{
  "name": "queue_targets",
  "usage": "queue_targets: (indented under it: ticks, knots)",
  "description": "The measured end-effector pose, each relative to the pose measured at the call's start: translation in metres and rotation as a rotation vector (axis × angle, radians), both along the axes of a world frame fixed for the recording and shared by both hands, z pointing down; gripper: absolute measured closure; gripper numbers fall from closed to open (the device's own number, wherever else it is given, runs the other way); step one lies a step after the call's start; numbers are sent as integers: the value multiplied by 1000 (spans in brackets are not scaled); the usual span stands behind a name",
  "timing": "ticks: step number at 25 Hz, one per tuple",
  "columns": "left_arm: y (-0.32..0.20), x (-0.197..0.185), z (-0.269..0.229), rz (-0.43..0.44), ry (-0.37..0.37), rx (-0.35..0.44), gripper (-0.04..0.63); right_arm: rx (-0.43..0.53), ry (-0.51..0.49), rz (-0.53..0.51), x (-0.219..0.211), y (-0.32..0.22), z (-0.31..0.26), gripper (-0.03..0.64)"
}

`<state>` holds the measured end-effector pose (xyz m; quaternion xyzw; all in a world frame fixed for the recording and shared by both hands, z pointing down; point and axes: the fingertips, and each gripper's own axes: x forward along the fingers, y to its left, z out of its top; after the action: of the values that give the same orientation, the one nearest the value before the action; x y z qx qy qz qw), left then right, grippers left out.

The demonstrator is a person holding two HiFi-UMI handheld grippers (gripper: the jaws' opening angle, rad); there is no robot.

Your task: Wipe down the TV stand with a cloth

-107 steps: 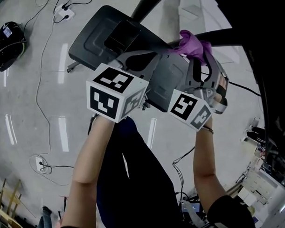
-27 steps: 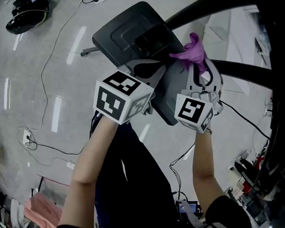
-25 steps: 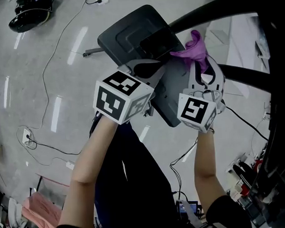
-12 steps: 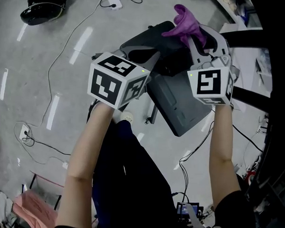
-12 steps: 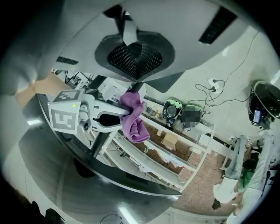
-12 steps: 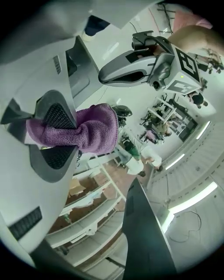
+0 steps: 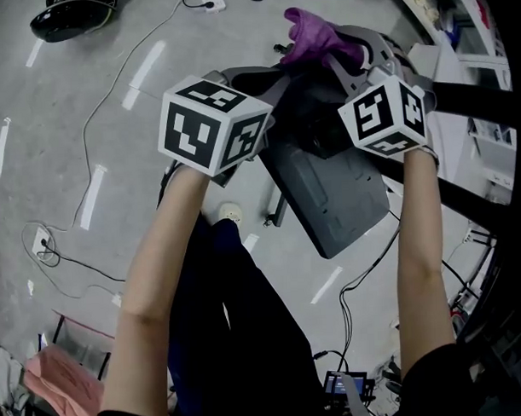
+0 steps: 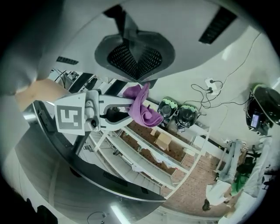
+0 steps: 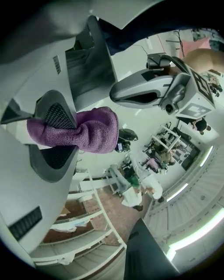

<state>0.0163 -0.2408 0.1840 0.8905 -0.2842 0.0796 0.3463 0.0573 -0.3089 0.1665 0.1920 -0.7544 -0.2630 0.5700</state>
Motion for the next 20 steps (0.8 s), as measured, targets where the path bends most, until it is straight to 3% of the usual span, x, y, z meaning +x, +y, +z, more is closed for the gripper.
queue_targets:
  ticks: [5, 11, 15, 20]
  knots:
    - [-5, -10, 18, -10, -20, -33, 588, -113, 124, -150, -13, -1, 37, 511]
    - [-2, -17, 35, -12, -41, -59, 588, -303, 413, -354, 8, 7, 84, 511]
    - [1, -15, 38, -12, -36, -66, 588, -421, 493, -411, 17, 19, 105, 511]
    - [5, -14, 42, -5, -43, -73, 588, -497, 532, -435, 22, 28, 111, 511]
